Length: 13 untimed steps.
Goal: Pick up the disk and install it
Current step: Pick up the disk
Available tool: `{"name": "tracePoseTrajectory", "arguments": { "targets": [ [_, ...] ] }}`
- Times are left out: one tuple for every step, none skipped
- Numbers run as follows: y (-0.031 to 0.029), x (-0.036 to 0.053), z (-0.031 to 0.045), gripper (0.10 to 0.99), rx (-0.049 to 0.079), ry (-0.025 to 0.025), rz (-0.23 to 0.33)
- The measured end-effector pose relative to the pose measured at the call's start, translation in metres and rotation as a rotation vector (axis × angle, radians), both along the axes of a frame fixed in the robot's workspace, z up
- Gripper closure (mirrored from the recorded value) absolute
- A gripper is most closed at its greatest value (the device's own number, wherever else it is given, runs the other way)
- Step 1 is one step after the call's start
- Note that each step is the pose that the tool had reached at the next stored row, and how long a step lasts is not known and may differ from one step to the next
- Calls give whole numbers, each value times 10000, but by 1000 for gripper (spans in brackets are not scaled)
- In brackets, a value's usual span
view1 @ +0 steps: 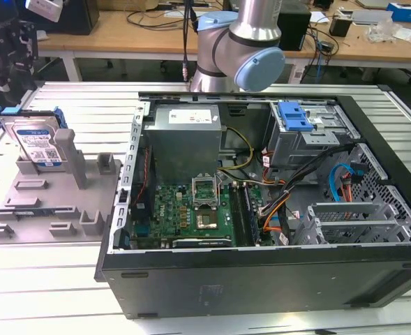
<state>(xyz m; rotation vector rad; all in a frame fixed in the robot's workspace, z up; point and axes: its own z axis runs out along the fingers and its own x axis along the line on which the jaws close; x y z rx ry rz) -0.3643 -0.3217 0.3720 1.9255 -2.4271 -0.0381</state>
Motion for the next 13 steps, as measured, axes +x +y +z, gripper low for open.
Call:
{"name": "tracePoseTrajectory", "arguments": {
  "targets": [
    [2,0,-1,604,-2,-34,159],
    [1,0,-1,604,-6,-41,216],
    [1,1,-1,604,-6,-41,219],
    [1,0,-1,604,-6,-40,220],
    [1,0,-1,604,-6,-40,223],
    [2,0,-1,604,-6,-40,259],
    [5,-1,-1,604,-6,-42,329],
    [7,0,-1,604,-6,-44,440],
    [9,0,-1,604,-5,-44,568],
    [11,0,-1,604,-5,-43,705],
    [14,0,-1,604,-5,-44,829],
    [17,0,-1,604,-4,-44,955],
    [22,1,-2,604,-4,-45,1039]
  ]
}}
